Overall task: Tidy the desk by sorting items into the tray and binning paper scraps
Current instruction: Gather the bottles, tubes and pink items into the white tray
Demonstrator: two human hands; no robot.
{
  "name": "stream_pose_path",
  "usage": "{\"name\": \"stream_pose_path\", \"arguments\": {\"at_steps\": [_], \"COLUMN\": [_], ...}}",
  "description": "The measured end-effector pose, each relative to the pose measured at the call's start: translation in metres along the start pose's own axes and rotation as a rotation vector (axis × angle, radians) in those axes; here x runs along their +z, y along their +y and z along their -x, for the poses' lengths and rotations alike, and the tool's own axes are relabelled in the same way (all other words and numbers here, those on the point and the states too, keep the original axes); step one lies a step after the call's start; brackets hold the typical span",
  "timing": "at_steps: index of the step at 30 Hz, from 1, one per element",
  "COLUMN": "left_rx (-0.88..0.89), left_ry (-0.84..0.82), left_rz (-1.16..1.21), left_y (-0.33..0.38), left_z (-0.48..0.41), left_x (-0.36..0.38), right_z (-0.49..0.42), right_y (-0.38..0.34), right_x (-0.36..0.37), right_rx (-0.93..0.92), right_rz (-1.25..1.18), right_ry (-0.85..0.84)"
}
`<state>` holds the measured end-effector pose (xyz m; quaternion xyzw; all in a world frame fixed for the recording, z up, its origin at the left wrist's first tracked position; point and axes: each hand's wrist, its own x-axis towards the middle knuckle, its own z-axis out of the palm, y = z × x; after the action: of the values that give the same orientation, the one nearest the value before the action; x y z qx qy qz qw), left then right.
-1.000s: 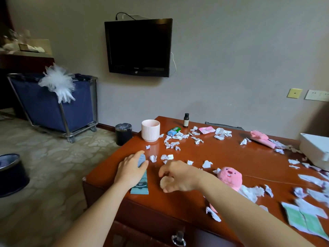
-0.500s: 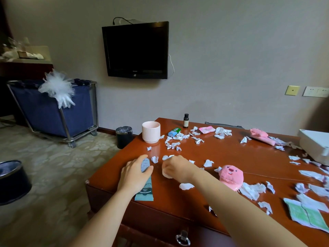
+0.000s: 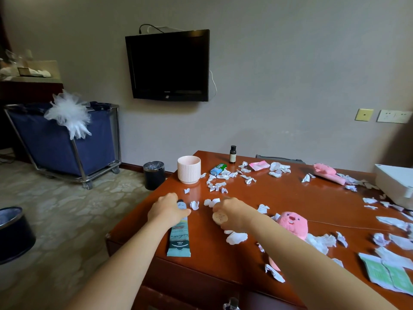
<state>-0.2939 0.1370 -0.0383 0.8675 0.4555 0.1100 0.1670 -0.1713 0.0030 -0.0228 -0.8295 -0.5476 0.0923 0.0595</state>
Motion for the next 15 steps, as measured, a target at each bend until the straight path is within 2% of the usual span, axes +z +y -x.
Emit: {"name": "stream_pose_path", "arguments": {"at_steps": [4, 8, 15], "left_rx": [-0.074, -0.064, 0.144], "left_ry": [-0.003, -0.007, -0.043], "left_rz": [-0.048, -0.044, 0.205], "left_y": [0.011, 0.023, 0.062], "left_z": [-0.006, -0.006, -0.008], "left_x": [-0.002, -0.005, -0.026], "right_z": [0.005, 0.012, 0.038], "right_y": [0.0, 0.004, 0.032], "right_x": [-0.003, -0.014, -0.058], "right_rx": [-0.016, 0.001, 0.001], "right_rz": [0.051, 0.023, -0.056], "right_ry": [0.014, 0.08, 0.196]}}
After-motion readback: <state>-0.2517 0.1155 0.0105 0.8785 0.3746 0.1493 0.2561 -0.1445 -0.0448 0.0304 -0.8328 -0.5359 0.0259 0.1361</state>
